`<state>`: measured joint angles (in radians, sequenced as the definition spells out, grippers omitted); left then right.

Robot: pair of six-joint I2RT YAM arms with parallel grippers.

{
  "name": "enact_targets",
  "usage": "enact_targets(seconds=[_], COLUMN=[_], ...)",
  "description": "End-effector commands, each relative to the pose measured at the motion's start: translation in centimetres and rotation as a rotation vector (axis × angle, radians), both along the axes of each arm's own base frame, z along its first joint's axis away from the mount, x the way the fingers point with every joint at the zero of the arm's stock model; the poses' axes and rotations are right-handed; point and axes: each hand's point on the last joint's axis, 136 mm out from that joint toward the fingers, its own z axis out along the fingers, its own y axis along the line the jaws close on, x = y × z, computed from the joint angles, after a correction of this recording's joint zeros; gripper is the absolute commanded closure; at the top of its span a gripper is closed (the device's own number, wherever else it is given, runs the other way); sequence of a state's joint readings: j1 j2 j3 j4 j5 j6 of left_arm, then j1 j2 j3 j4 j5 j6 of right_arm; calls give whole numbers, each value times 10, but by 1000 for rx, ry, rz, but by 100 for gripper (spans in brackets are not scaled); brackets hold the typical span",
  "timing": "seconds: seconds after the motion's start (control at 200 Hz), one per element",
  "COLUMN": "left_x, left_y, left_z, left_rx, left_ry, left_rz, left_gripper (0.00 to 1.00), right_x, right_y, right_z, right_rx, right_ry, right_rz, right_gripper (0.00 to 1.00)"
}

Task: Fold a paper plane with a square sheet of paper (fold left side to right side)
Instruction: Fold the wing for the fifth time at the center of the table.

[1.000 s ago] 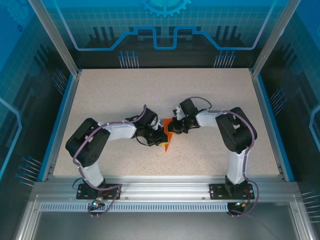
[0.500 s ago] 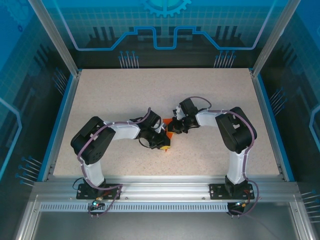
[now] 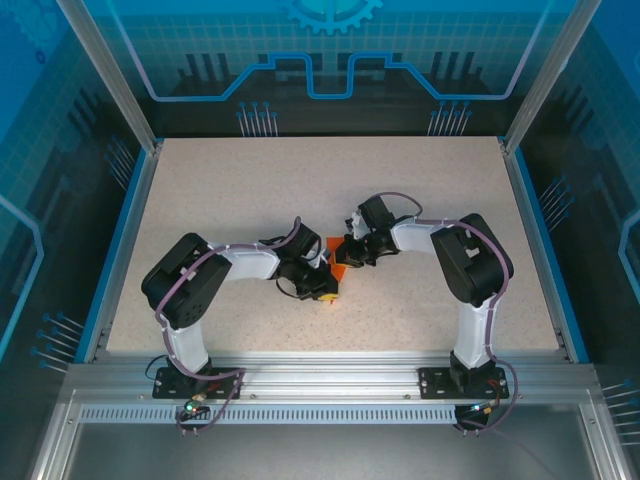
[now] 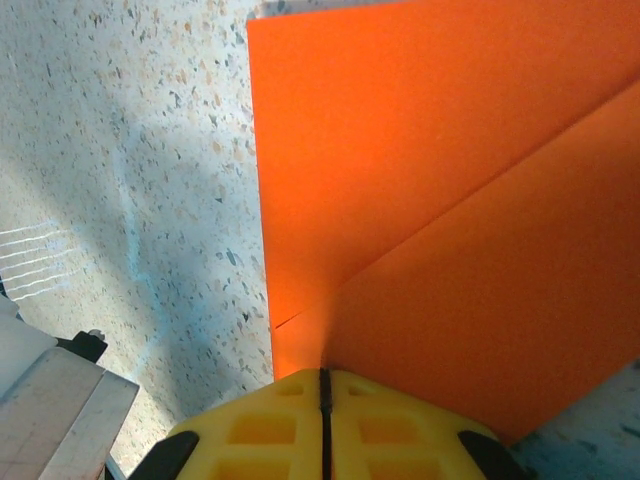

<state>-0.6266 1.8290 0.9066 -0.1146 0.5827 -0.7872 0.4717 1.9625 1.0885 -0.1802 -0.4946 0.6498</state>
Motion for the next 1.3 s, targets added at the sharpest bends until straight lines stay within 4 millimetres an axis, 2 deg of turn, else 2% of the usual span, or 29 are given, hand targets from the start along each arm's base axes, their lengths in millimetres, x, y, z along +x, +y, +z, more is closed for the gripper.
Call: enact_targets(seconds=[0.0, 0.535, 0.85, 1.296], left_x=[-10, -24, -39, -50], left_y=[8, 21, 32, 40], left_z=[-13, -27, -34, -25], left_rx=[42, 78, 100, 104], left_ry=[38, 82, 124, 124], left_rz=[7, 33, 53, 41], left_gripper=[90, 91, 93, 95], right_x=[-19, -19, -18, -17], right_y=[-16, -22, -26, -27], right_z=[-30, -32, -32, -32], right_rx=[-123, -147, -159, -162], right_ry=[81, 93, 100, 98], right_rz=[2, 1, -3, -1], right_gripper=[92, 92, 92, 92])
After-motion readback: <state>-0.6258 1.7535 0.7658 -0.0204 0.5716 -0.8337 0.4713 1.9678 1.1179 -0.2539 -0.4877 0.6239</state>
